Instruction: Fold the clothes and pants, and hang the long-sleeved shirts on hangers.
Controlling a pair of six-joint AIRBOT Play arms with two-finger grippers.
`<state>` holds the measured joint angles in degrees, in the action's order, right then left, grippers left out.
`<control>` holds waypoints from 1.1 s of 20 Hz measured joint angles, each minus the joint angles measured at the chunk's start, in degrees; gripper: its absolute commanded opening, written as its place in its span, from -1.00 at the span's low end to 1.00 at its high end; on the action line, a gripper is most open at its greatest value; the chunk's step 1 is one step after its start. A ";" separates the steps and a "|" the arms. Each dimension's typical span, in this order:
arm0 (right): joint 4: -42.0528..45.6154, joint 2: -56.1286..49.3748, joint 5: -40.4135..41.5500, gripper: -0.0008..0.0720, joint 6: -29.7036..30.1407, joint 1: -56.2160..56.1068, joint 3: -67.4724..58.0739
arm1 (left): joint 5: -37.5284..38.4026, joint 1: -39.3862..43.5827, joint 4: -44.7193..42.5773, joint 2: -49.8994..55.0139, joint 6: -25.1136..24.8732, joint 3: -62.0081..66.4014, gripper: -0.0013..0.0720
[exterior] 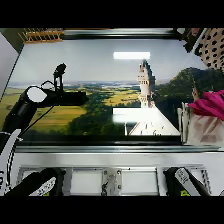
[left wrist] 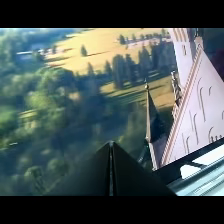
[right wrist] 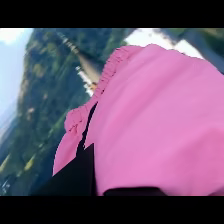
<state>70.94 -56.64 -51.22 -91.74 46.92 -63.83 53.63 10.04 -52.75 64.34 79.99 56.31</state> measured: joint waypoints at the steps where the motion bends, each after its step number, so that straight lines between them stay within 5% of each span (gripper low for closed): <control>1: 1.18 0.66 -0.94 -0.92 -0.98 0.31 0.66 | 0.15 0.00 0.00 0.00 0.00 0.00 -0.95; 10: 12.87 8.31 -11.74 -0.79 -4.33 1.18 15.21 | 0.35 0.00 -0.02 0.00 -0.04 0.00 -0.95; 11: 14.64 8.94 -12.85 -0.21 -4.79 1.18 16.44 | 0.37 0.00 -0.02 0.00 -0.07 0.00 -0.95; 12: 16.06 9.33 -13.94 0.68 -4.96 1.18 17.33 | 0.35 0.00 -0.07 0.00 -0.09 0.00 -0.95; 13: 17.22 9.64 -14.69 0.90 -5.22 1.20 18.01 | 0.37 0.00 -0.11 0.00 -0.09 0.00 -0.95; 19: 26.01 11.45 -15.45 0.88 -4.70 1.18 12.52 | 0.37 0.00 -0.13 0.00 -0.11 0.00 -0.95; 22: 23.19 14.67 -12.26 0.88 -0.94 -0.63 7.82 | 0.37 0.00 -0.15 0.11 -0.11 0.00 -0.95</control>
<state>94.13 -41.98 -63.48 -92.68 46.28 -56.01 54.00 10.04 -52.90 64.45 79.88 56.31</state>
